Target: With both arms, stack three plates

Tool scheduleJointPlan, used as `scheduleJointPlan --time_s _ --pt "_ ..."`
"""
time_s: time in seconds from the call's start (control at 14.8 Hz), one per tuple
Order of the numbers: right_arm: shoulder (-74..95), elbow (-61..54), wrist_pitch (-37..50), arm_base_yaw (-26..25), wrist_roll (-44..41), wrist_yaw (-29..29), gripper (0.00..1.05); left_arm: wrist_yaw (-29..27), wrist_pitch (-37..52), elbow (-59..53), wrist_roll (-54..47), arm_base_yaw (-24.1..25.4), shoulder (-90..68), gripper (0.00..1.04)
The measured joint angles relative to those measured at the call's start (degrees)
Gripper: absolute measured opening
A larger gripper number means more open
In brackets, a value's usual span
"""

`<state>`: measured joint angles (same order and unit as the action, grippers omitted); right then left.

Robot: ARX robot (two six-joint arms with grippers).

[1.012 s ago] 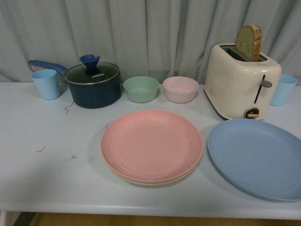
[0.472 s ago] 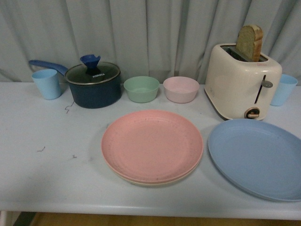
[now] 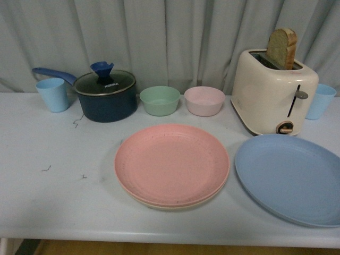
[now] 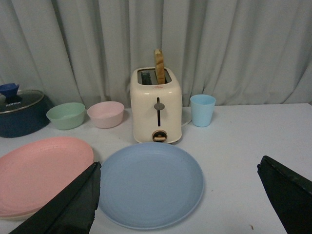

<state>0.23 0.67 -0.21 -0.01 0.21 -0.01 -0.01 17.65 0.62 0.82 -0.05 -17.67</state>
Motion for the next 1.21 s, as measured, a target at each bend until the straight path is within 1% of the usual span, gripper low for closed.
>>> scheduleJointPlan --time_s 0.47,0.54,0.61,0.81,1.08,1.15,1.21 --pt "0.0 0.0 0.0 0.0 0.0 0.0 0.98 0.0 -8.13 0.0 0.0 0.0 8.15 0.02" --pt "0.0 0.0 0.0 0.0 0.0 0.02 0.98 0.2 -17.09 0.04 0.0 0.0 13.77 0.02" --pt "0.02 0.0 -0.04 0.0 0.0 0.02 0.98 0.0 -17.55 0.04 0.0 0.0 17.35 0.02" --pt "0.02 0.0 -0.02 0.0 0.0 0.0 0.98 -0.02 -17.84 0.02 0.02 0.0 17.25 0.02" --pt "0.09 0.02 -0.39 0.0 -0.11 0.02 0.98 0.0 -17.84 0.02 0.0 0.0 17.25 0.5" --pt "7.98 5.46 -13.7 -1.03 -2.84 -0.61 0.98 -0.07 -17.86 0.02 0.02 0.0 17.25 0.63" --pt "20.83 10.82 -17.66 -4.2 -4.94 -1.77 0.98 0.04 -17.81 0.02 0.0 0.0 17.25 0.74"
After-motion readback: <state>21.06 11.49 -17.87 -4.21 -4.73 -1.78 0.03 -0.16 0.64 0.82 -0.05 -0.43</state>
